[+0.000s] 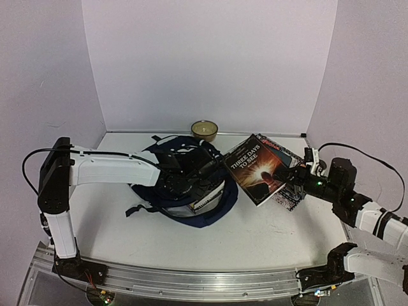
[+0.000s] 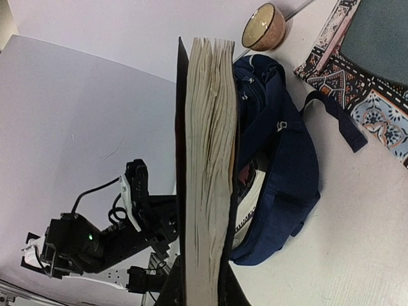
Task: Pack the student bag
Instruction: Pick up the largest pocket of the bag from the student bag, then place the book in the largest pocket of the bag.
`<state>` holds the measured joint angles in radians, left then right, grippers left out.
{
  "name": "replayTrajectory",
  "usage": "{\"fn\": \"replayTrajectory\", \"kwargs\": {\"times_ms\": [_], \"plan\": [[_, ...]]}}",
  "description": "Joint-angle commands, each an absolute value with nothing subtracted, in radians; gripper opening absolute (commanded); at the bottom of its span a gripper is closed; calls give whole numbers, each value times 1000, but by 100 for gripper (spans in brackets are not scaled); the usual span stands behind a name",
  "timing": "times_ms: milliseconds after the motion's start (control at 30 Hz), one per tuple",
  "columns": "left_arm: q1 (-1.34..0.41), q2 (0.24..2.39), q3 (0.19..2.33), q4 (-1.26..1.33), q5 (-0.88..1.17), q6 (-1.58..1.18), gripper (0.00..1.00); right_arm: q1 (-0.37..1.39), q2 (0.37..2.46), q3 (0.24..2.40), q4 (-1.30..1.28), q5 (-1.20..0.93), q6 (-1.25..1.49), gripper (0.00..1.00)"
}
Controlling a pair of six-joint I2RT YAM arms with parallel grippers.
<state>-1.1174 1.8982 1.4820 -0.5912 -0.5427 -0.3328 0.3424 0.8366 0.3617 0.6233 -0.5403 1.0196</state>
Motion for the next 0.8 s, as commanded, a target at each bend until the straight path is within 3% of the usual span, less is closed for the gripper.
{"fn": "replayTrajectory", "kwargs": {"times_ms": [0, 267, 533, 767], "plan": [[-1032, 1789, 1564, -617, -546, -348, 0, 341, 801, 329, 758, -630, 1101, 0], [-954, 1719, 1606, -615, -448, -363, 0, 442, 856, 279, 853, -637, 1183, 0], [-954, 1674, 1592, -612, -351, -376, 0, 634, 1131, 358, 1099, -558, 1266, 0], [-956, 1615, 1553, -580, -250, -403, 0, 664, 1339, 452, 1231, -530, 1310, 0]]}}
